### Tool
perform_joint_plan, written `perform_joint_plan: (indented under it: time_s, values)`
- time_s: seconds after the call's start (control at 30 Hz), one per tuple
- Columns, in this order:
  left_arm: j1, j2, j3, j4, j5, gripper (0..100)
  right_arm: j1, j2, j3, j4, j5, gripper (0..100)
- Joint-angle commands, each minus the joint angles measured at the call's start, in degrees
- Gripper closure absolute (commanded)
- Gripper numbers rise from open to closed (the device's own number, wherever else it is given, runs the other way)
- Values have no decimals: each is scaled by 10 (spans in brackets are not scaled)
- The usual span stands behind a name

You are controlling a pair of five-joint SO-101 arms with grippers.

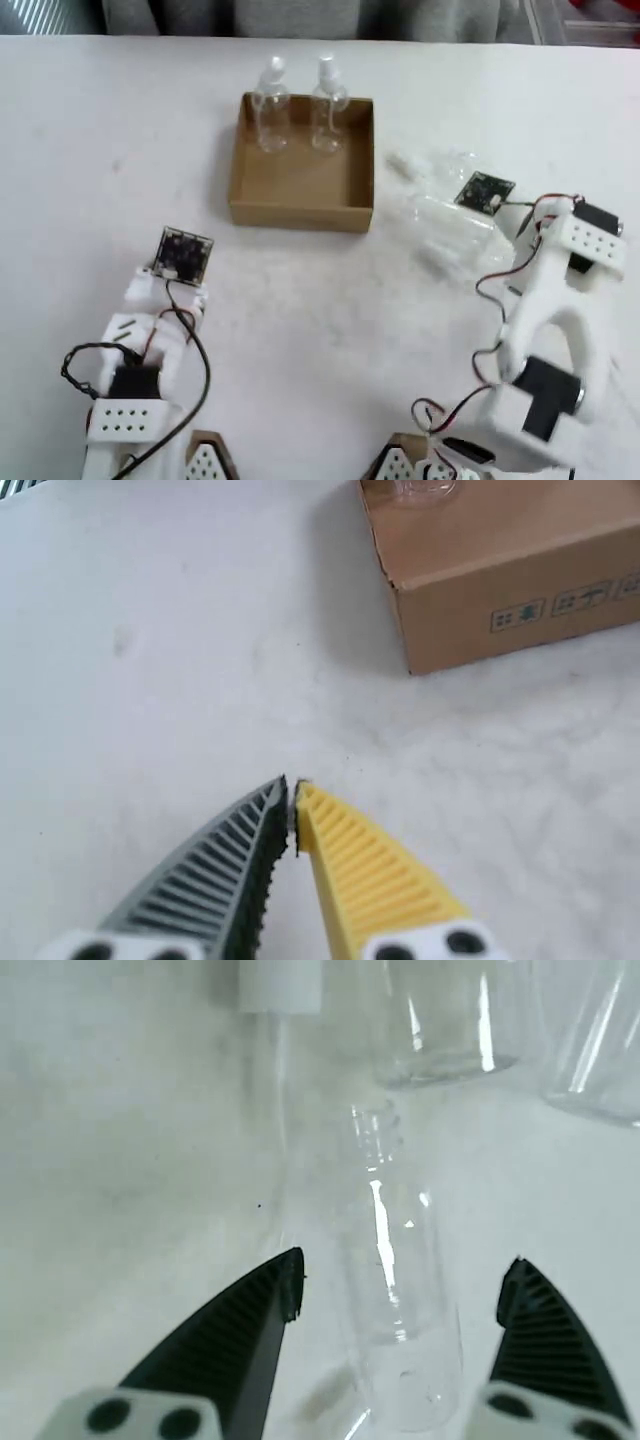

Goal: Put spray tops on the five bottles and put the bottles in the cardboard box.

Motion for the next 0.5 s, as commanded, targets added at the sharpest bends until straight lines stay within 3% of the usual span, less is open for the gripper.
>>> perform_joint_plan:
  time_s: [0.0,0.13,0.37,0.47]
  values:
    - [5,-8,-3,-2,-4,958,16,69,-82,6,14,716]
    - [5,-8,-3,-2,-4,958,32,118,-127,63,70,716]
    - [5,-8,-3,-1,-4,958,36,176,-138,64,71,720]
    - [5,-8,-3,0,-4,958,35,191,-138,65,68,789]
